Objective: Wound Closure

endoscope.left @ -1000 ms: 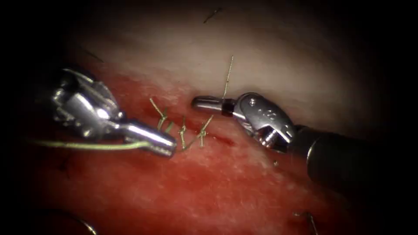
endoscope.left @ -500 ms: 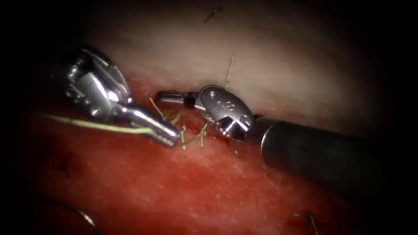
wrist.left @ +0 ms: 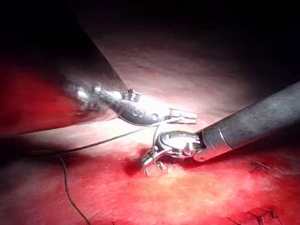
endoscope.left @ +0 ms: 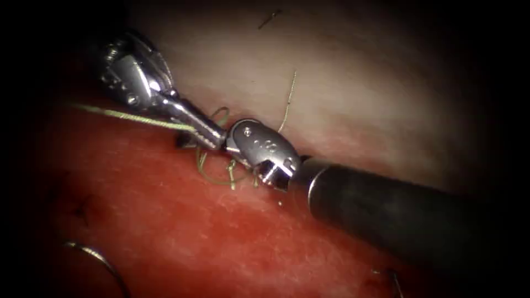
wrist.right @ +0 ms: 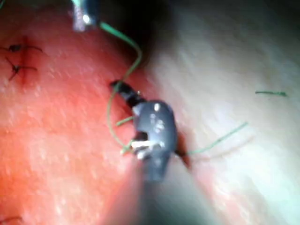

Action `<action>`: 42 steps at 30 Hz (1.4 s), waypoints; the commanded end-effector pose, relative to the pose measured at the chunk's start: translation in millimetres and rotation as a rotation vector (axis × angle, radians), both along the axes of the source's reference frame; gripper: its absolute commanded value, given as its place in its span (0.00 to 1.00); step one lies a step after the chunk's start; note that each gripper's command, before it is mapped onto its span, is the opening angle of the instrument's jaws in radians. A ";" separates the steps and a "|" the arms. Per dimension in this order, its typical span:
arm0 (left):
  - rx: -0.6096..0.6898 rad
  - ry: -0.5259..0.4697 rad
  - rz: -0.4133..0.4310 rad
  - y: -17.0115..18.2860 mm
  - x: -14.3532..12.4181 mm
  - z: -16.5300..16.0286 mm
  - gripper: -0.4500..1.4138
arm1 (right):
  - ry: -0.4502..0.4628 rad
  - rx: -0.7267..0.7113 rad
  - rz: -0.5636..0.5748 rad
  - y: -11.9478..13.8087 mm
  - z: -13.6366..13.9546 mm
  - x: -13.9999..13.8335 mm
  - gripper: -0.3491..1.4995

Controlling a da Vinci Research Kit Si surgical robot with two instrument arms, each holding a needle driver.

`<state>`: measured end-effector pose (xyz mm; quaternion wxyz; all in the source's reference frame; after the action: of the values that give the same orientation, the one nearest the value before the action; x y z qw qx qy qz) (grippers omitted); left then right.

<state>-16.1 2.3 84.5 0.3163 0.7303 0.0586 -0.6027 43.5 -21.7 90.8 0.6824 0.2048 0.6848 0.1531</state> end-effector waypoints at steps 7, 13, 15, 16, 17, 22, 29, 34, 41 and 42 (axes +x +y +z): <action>0.026 -0.008 0.017 2.4 0.6 3.0 0.00 | 0.064 -0.009 -0.059 -1.5 -0.8 1.9 0.00; 0.021 -0.004 0.006 3.0 1.3 4.9 0.00 | 0.111 -0.013 -0.076 -2.2 -1.6 2.2 0.00; 0.023 -0.007 -0.009 3.3 1.6 5.6 0.00 | 0.130 -0.019 -0.079 -2.5 -1.8 1.7 0.00; 0.022 -0.012 -0.019 3.4 1.8 5.9 0.00 | 0.135 -0.019 -0.080 -2.5 -1.8 1.5 0.00; 0.020 -0.015 -0.028 3.6 2.1 6.3 0.00 | 0.143 -0.012 -0.078 -2.6 -1.9 1.1 0.00; 0.005 0.017 -0.058 4.4 2.9 8.7 0.00 | 0.206 0.031 -0.049 -2.6 -2.5 -0.8 0.00; 0.004 0.073 -0.085 3.5 3.2 13.7 0.00 | 0.294 0.086 -0.002 -2.1 -3.5 -4.0 0.00; 0.009 0.083 -0.100 2.9 3.1 15.9 0.00 | 0.319 0.127 0.013 -2.2 -3.7 -4.7 0.00; 0.015 0.079 -0.171 4.6 1.5 17.5 0.00 | 0.321 0.153 0.017 -2.7 -4.0 -5.7 0.00; 0.018 0.071 -0.194 4.8 0.8 18.0 0.00 | 0.319 0.162 0.023 -2.9 -4.1 -6.1 0.00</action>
<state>-15.3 7.0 102.1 0.2430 0.7122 0.0023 -0.6585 36.7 -24.6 86.2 0.5446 0.2741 0.7712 0.1828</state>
